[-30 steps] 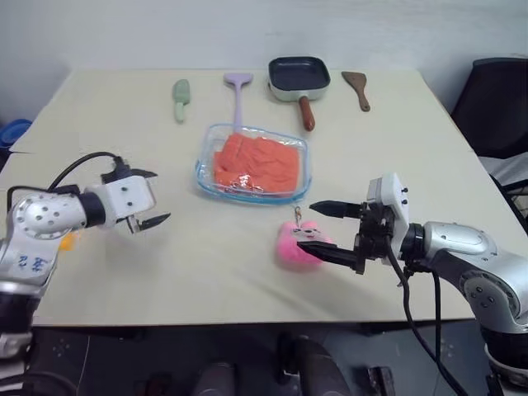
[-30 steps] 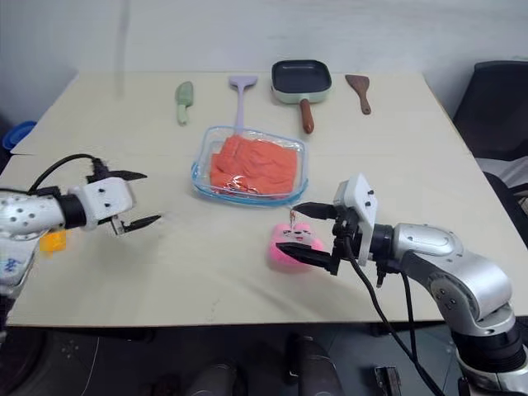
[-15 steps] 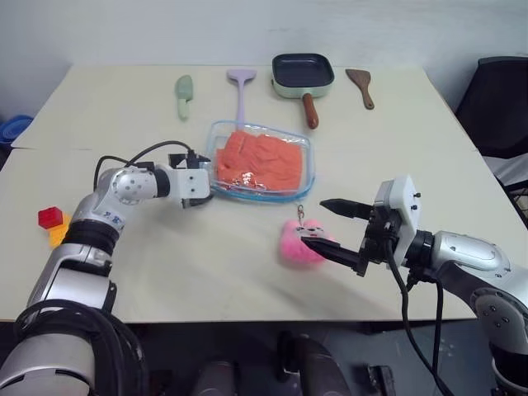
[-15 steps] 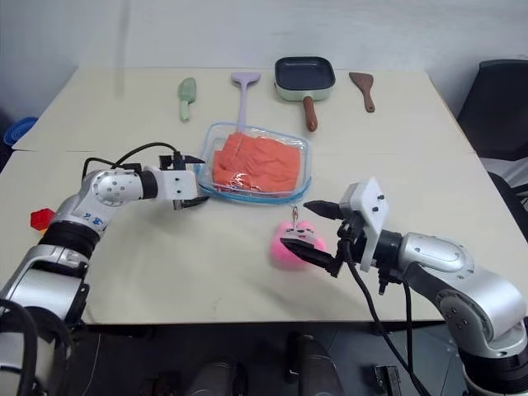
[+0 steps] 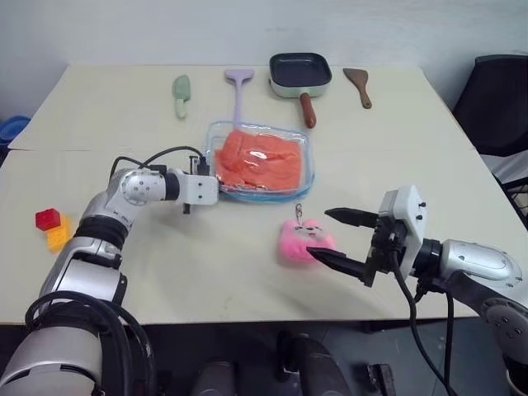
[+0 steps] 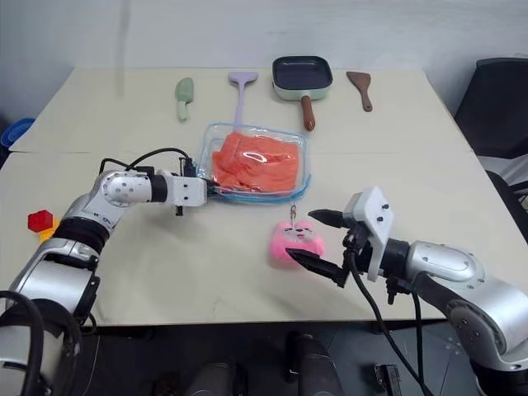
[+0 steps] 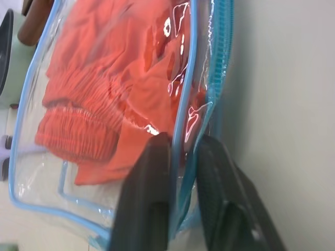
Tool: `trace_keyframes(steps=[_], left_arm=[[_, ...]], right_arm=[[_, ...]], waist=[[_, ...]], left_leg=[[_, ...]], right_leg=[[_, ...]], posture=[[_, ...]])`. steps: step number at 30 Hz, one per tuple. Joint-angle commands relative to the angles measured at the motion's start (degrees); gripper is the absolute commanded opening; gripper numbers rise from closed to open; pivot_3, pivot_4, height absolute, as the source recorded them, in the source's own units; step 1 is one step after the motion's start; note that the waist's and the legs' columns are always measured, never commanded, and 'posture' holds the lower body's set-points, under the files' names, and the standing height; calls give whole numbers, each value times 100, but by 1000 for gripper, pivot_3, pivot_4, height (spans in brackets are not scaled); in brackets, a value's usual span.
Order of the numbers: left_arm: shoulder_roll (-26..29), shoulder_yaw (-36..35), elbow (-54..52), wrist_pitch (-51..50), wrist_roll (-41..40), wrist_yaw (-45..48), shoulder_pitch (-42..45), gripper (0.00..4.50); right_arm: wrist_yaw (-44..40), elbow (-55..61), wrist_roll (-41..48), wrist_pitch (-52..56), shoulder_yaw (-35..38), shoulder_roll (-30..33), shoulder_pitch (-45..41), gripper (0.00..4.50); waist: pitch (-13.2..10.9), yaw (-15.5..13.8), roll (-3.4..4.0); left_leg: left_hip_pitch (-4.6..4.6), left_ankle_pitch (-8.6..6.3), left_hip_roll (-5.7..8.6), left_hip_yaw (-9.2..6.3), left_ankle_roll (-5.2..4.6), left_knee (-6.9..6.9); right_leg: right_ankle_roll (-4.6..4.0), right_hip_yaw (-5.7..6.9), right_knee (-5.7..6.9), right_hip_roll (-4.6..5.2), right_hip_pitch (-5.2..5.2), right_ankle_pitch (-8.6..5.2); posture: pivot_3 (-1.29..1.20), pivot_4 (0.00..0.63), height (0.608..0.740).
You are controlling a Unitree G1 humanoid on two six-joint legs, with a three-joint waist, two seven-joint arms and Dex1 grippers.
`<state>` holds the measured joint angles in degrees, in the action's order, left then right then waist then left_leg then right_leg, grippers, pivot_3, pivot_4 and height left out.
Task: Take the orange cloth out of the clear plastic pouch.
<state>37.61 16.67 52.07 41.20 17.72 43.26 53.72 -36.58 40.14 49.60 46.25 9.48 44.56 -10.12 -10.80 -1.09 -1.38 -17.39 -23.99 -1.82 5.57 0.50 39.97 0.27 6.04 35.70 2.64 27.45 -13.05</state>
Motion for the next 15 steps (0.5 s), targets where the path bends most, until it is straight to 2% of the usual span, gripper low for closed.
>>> trace_keyframes(steps=[1, 6, 9, 15], left_arm=[[255, -275, -1466, -493, -646, 503, -660, 53], [686, -648, -4040, -1583, -1265, 894, -2029, 53], [871, -881, -5387, -2616, -1481, 971, -2768, 53], [718, -832, -6393, -3900, -1002, 624, -3254, 53]], right_arm=[[-151, 129, 112, -86, 182, 130, 35, 4500], [-396, 85, 190, -78, 288, 295, 132, 4500], [-621, 87, 295, -53, 460, 477, 282, 4500], [-993, 60, 196, -149, 950, 823, 845, 4500]], waist=[[0, 3, 0], [0, -12, 0], [0, -23, 0], [0, -56, 0]], left_leg=[[0, 0, 0, -8, 0, 0], [2, 0, -2, -18, 0, 2], [2, 0, -3, -20, 0, 3], [7, -5, 3, -25, -9, 4]], right_leg=[[0, -1, 0, 0, 0, 0], [0, -7, 2, 4, -2, 0], [0, -9, -1, 4, -3, 0], [3, -12, -18, 3, -15, 1]], posture=[[0, 150, 740], [0, 150, 740], [0, 150, 740], [0, 150, 740]])
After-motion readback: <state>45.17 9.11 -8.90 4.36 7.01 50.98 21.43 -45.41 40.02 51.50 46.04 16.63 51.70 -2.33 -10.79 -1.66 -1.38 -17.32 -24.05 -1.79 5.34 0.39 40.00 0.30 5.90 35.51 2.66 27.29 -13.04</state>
